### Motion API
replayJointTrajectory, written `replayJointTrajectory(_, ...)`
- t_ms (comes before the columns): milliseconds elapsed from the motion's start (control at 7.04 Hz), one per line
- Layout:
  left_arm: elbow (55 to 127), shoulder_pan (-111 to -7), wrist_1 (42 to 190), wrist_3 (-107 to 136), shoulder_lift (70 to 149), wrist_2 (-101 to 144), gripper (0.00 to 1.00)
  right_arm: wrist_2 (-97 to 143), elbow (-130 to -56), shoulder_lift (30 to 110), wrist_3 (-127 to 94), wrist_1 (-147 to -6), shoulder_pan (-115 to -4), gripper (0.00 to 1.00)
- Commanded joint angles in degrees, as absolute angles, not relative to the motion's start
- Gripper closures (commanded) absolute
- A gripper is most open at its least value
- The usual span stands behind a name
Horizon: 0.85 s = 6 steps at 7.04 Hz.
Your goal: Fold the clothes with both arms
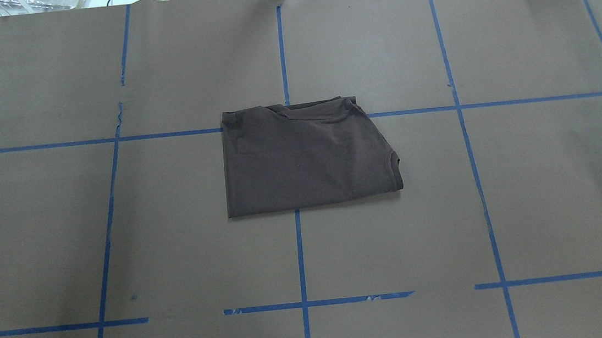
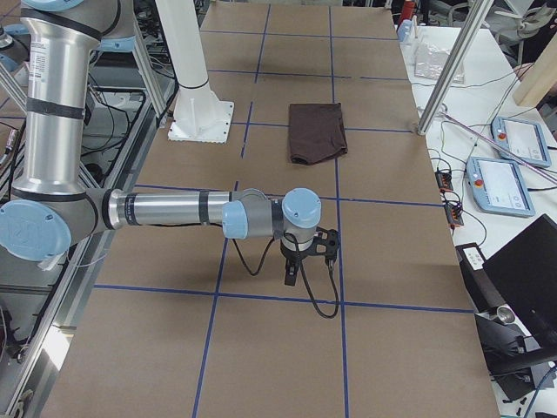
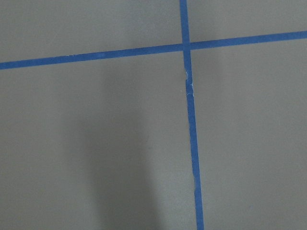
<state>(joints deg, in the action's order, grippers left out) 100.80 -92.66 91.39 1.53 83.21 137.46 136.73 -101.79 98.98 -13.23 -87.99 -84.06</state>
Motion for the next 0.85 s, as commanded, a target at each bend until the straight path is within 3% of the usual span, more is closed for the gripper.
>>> replayJointTrajectory(0, 101.33, -92.46, 91.58, 1.49, 83.32, 138.51, 0.0, 136.67, -102.3, 98.88, -13.45, -87.98, -84.02, 0.0)
replayJointTrajectory(710, 101.95, -92.46, 91.58, 1.49, 83.32, 140.63, 0.0, 136.76, -101.95, 98.61, -13.45, -87.63, -84.02, 0.0)
